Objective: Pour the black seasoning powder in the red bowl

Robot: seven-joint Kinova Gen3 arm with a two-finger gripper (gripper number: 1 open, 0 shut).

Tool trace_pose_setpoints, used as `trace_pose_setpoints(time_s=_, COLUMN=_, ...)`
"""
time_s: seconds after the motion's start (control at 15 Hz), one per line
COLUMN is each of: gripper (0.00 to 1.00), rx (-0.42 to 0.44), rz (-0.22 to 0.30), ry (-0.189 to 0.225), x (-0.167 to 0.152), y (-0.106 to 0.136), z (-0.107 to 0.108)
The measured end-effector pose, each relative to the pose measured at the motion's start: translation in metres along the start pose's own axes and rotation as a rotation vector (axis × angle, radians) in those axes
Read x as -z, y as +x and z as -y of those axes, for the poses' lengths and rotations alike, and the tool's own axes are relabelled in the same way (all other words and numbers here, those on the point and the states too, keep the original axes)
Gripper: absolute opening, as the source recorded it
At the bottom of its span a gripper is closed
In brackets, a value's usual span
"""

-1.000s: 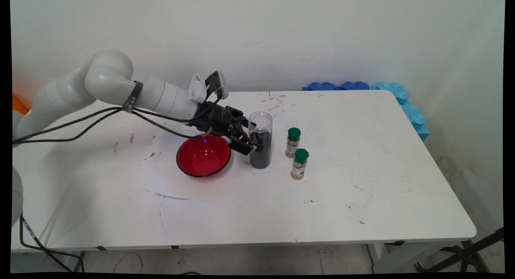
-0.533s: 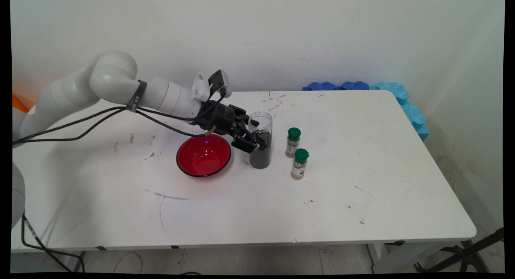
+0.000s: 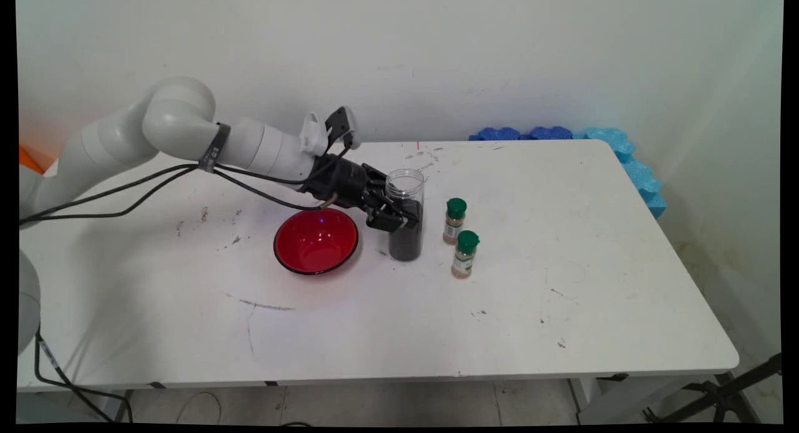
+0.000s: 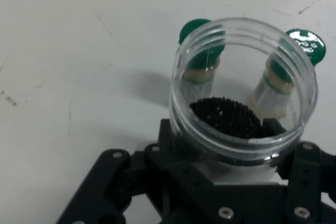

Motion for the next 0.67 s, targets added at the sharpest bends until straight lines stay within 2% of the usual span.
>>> trace_pose_setpoints(time_s=0.4, gripper=0.0, rx=-0.009, rz=-0.009, ry=-0.024, x=0.022, y=0.007, z=-0.009)
trace_pose_setpoints(time_s=0.67, gripper=0.0, rx=-0.024, rz=-0.009, ry=-0.034, x=0.056, y=0.019, z=-0.018)
